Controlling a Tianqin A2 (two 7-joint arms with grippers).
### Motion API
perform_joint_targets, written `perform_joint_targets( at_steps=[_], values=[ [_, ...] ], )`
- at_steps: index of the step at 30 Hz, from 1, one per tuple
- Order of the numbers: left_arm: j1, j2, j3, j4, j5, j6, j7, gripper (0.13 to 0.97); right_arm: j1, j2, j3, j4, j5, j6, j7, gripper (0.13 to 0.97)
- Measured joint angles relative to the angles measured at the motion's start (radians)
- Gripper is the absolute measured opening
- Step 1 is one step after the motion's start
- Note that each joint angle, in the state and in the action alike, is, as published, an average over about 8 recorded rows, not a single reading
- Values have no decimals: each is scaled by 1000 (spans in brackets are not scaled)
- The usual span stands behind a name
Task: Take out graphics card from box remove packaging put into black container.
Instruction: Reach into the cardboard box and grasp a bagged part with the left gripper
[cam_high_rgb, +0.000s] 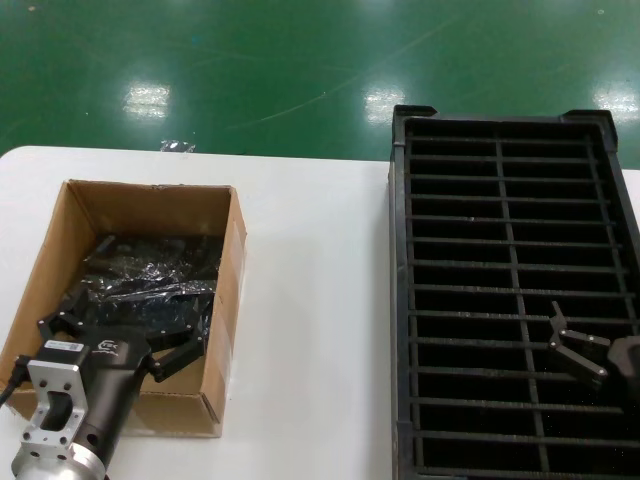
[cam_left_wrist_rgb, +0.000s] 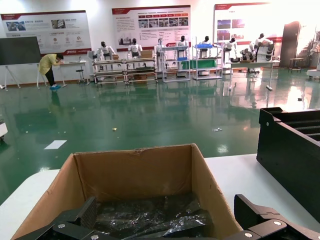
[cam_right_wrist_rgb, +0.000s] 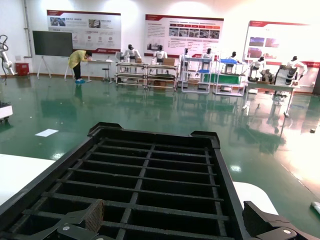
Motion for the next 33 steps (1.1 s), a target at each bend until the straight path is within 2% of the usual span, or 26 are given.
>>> perform_joint_targets(
  at_steps=[8,11,14,18,22,26,29,33],
  values=[
    [0,-1,0,0,0,0,0,966,0,0,0,0,0,0,0,966],
    [-1,-14,2,-2,2,1,0,966,0,0,0,0,0,0,0,966],
    [-10,-47,1,-4,16,7,14,966,0,0,0,0,0,0,0,966],
    [-47,-130,6,5,63,47,70,966,0,0,0,0,0,0,0,966],
    [-123,-239,28,54,124,125,168,966,0,0,0,0,0,0,0,966],
    [-239,-340,76,145,184,229,265,966,0,0,0,0,0,0,0,966],
    [-350,-395,130,231,238,325,302,966,0,0,0,0,0,0,0,966],
    [-484,-432,211,333,318,455,291,966,0,0,0,0,0,0,0,966]
  ],
)
